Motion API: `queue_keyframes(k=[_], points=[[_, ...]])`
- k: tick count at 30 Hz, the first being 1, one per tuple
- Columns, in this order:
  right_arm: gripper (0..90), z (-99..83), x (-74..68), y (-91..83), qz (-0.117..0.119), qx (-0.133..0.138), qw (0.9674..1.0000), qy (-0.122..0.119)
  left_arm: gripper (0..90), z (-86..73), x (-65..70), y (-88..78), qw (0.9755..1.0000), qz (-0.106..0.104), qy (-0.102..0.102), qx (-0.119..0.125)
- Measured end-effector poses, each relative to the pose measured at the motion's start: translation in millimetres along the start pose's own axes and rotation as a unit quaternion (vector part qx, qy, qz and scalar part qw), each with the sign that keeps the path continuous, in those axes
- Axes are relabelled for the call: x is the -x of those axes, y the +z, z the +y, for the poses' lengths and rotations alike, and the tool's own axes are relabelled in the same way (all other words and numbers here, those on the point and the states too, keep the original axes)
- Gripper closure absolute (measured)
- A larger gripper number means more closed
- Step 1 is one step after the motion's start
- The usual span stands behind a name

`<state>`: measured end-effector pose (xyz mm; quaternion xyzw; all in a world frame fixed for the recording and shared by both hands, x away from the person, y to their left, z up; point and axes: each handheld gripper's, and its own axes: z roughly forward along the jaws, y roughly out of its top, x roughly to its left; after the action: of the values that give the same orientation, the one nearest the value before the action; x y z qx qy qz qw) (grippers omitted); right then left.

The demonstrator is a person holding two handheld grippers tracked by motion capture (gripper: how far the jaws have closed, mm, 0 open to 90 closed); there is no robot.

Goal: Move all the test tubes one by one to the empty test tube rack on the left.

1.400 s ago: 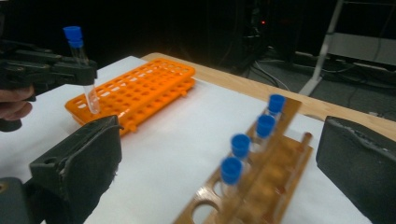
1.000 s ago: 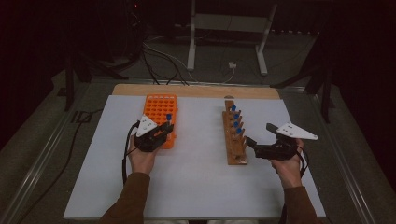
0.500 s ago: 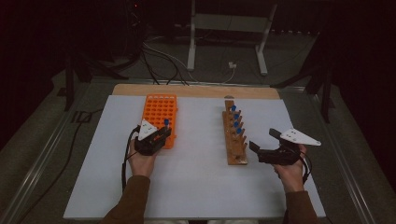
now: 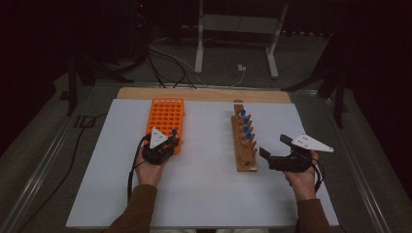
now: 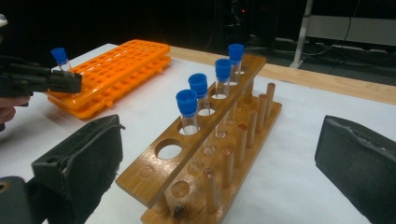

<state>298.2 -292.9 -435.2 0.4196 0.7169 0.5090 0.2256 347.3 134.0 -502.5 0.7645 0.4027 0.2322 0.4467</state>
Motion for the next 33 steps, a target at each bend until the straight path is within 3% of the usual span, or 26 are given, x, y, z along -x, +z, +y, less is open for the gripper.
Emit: queue_keyframes(k=[5,8,12,15,20,23,28,30,33], points=[[1.2,-0.4,-0.5,0.8,0.001,0.0,1.0,0.001,77.8,-0.7,-0.6,0.1,1.0,-0.001,-0.004,0.0],[1.2,-0.6,-1.2,1.8,0.002,0.0,1.0,0.0,76.4,-0.8,-2.5,-0.3,0.9999,-0.005,-0.016,0.0],[1.2,-0.6,-1.4,2.1,0.007,-0.001,1.0,0.002,61.0,-0.8,-2.9,-5.5,0.9994,-0.003,-0.031,0.018],[1.2,-0.7,-0.7,2.4,0.009,-0.001,0.9999,0.005,54.9,1.5,-3.8,-11.8,0.999,-0.002,-0.036,0.026],[1.2,-0.4,-1.9,3.4,0.01,-0.001,0.9999,0.006,46.7,4.3,-10.9,-25.2,0.996,-0.034,-0.071,0.041],[1.2,-0.5,-2.0,4.2,0.011,0.0,0.9999,0.009,27.0,5.8,-11.9,-36.2,0.9956,-0.027,-0.078,0.045],[1.2,-0.4,-1.7,6.7,0.011,-0.003,0.9999,0.012,14.2,8.6,-15.7,-55.6,0.9946,-0.02,-0.082,0.06],[1.2,0.1,-2.4,8.3,0.012,-0.003,0.9999,0.01,4.6,10.1,-16.4,-61.1,0.9949,-0.015,-0.079,0.061],[3.1,1.4,-3.4,11.3,0.013,-0.007,0.9999,0.008,0.7,10.3,-16.0,-67.5,0.995,-0.015,-0.074,0.066]])
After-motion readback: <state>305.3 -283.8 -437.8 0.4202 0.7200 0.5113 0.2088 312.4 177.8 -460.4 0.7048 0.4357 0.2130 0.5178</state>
